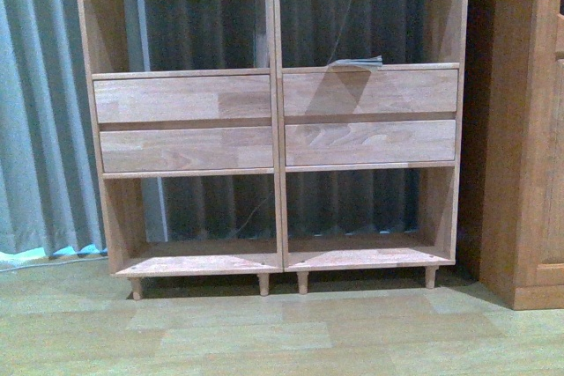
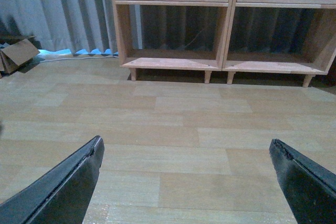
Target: Organize books on shelf
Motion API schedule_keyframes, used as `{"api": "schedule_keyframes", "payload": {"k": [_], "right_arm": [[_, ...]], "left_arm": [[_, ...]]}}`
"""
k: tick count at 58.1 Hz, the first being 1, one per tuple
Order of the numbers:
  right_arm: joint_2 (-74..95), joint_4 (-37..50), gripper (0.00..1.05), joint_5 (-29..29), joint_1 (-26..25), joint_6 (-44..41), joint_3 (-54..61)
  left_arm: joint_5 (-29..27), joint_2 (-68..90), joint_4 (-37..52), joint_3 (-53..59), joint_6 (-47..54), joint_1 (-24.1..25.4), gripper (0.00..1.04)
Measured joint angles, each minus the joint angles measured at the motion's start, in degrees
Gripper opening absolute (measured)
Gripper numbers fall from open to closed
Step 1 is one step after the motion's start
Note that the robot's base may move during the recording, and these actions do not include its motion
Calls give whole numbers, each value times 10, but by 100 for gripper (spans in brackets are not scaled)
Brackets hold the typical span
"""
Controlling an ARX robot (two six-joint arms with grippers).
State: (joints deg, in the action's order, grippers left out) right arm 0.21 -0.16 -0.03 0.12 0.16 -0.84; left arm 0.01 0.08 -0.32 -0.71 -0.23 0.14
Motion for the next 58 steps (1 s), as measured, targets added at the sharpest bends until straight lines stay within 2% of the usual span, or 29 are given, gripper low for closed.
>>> {"api": "schedule_keyframes", "payload": {"k": [58], "right_arm": [[0, 0, 98, 0, 0, 0, 0]], "left_arm": [[0, 0, 0, 0, 0, 0, 97]]}}
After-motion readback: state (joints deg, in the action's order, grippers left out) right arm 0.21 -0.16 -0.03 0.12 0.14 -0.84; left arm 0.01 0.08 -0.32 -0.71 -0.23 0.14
